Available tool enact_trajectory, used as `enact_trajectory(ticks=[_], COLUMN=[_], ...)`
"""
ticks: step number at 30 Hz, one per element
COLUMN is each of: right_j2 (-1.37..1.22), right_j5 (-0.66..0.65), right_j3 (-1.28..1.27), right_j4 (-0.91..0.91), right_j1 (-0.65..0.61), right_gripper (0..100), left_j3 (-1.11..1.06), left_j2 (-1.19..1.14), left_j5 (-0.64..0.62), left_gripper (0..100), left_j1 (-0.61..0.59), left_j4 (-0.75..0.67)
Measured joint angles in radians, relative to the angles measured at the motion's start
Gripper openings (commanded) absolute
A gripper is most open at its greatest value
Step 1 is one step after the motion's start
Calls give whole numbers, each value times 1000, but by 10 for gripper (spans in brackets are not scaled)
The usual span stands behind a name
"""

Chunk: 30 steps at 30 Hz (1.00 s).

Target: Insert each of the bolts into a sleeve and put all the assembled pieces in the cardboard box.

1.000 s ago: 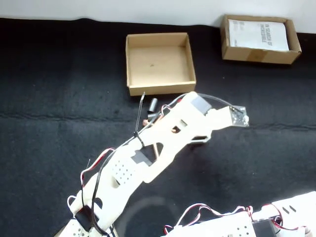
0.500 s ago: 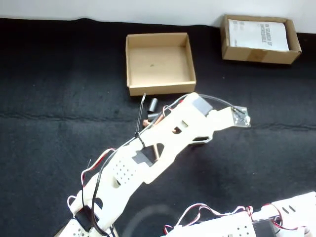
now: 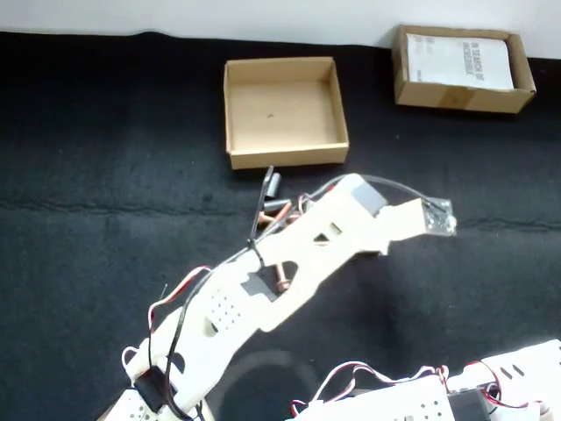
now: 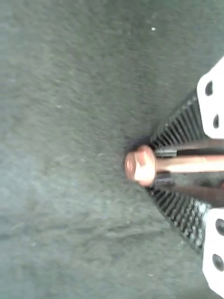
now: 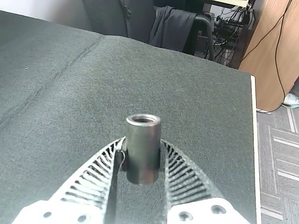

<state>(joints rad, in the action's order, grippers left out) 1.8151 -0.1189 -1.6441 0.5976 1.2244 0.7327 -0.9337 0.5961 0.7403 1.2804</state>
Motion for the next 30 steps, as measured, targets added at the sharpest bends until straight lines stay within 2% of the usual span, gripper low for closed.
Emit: enact_trajectory(ticks=[8, 14, 30], right_j2=[0, 0, 0], right_j5=[0, 0, 0], right_j3=[0, -2, -12], right_j4=[0, 0, 0], right_j1=[-20, -81, -677], right_gripper=[7, 7, 7], left_j3=[0, -3, -3], left_j2=[17, 187, 778], left_j5=[0, 2, 2], left_gripper=[8, 8, 8], left_j1=[-37, -143, -552], left_j4=[-8, 41, 77])
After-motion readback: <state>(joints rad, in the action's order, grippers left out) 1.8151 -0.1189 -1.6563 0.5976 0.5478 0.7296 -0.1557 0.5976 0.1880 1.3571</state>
